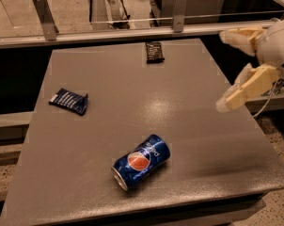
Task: Knock pepsi can over
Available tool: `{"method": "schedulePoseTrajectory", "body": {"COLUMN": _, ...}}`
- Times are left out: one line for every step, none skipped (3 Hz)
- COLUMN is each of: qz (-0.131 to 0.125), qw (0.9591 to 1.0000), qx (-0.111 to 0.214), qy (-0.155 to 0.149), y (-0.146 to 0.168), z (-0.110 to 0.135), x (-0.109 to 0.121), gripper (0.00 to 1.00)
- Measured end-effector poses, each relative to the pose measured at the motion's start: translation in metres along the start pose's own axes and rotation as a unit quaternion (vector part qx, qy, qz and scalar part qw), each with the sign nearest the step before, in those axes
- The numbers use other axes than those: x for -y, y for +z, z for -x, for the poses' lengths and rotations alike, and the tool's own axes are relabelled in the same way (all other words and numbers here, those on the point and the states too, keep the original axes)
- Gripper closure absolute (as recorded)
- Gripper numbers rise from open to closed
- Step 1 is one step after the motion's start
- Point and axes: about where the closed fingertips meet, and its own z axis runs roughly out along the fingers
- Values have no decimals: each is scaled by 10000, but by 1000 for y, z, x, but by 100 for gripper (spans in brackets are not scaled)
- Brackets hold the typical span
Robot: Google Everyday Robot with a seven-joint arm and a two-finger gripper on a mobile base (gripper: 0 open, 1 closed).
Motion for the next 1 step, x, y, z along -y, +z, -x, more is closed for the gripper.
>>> {"method": "schedulePoseTrajectory", "body": {"qz": -237, "qw": 9996, "qx": -107, "qy": -95, "y": -23, "z": 5, "x": 14, "gripper": 0}}
